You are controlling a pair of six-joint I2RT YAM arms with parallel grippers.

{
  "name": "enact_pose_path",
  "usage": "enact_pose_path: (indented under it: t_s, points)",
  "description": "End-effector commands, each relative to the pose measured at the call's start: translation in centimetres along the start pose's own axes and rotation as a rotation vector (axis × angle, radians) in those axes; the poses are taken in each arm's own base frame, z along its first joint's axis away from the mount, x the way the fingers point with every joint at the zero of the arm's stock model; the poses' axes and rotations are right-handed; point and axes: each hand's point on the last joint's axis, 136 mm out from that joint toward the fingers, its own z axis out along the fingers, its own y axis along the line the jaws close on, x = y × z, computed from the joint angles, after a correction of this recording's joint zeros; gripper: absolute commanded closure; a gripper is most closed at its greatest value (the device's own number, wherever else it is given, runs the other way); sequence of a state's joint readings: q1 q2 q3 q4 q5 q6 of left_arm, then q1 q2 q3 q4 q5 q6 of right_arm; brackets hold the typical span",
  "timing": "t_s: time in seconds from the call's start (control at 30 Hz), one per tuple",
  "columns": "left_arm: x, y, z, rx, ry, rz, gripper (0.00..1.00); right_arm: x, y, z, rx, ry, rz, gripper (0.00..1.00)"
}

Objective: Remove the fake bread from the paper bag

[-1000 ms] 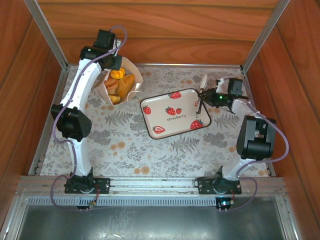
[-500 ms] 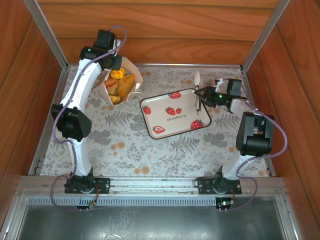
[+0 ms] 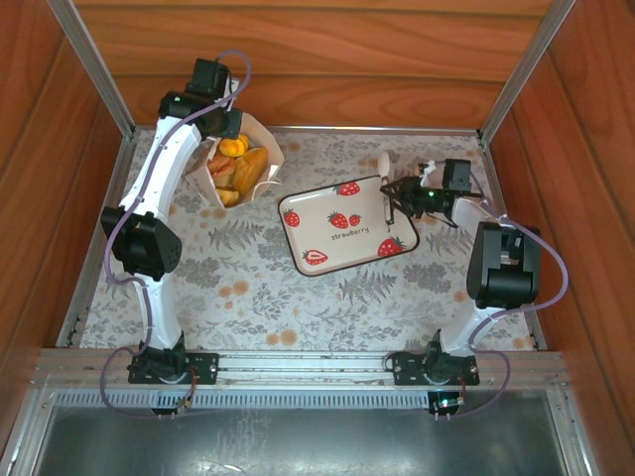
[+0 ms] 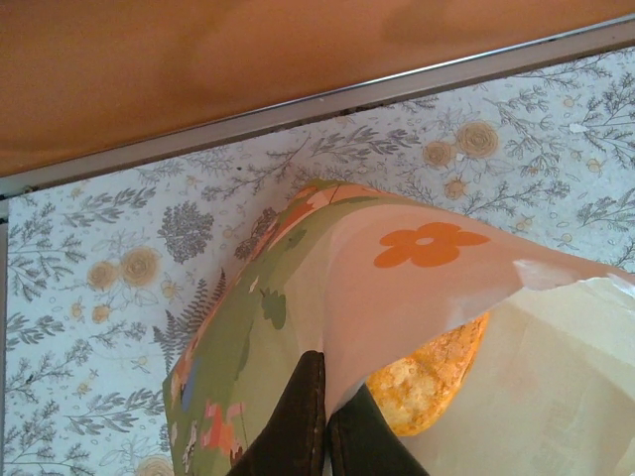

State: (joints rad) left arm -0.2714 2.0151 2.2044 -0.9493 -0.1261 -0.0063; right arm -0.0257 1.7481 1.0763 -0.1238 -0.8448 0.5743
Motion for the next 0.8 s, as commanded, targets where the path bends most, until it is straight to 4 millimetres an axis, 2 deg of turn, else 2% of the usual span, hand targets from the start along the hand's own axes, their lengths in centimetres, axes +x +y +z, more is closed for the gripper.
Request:
enact_pose_path:
  t_s: [0.0,0.07,0.1,0.13,0.23,0.43,0.77]
  points:
    - [-0.8,0.2,-1.5,-0.003,-0.037,-0.028,1.0,1.5,1.9,-0.1,0.088,0.047,-0.105,0.54]
    - [-0.8,0.2,-1.6,-0.006,-0.038,-0.027,1.0,2.5,2.1,-0.2,0.177,0.074,-0.156,0.53]
    - [-0.8,0.3,-1.6,-0.007,-0.038,-0.027,1.0,3.3,1.6,0.0,0.236,0.098,-0.171,0.53]
    - [-0.8,0.3,-1.7,-0.007,-0.039,-0.026,1.0,3.8,2.4,-0.7,0.279,0.092,-0.22,0.53]
    - [-0.8,0.4,-1.8,-0.013,-0.039,-0.024,1.0,5.5,1.9,-1.4,0.443,0.119,-0.314,0.51]
    - [-0.7,0.6,-2.0,-0.024,-0.04,-0.023,1.0,7.5,-0.6,-2.0,0.715,0.12,-0.474,0.49]
    - [-0.2,0.4,-2.1,-0.009,-0.031,-0.029,1.0,10.1,-3.2,-0.3,0.747,0.058,-0.487,0.47]
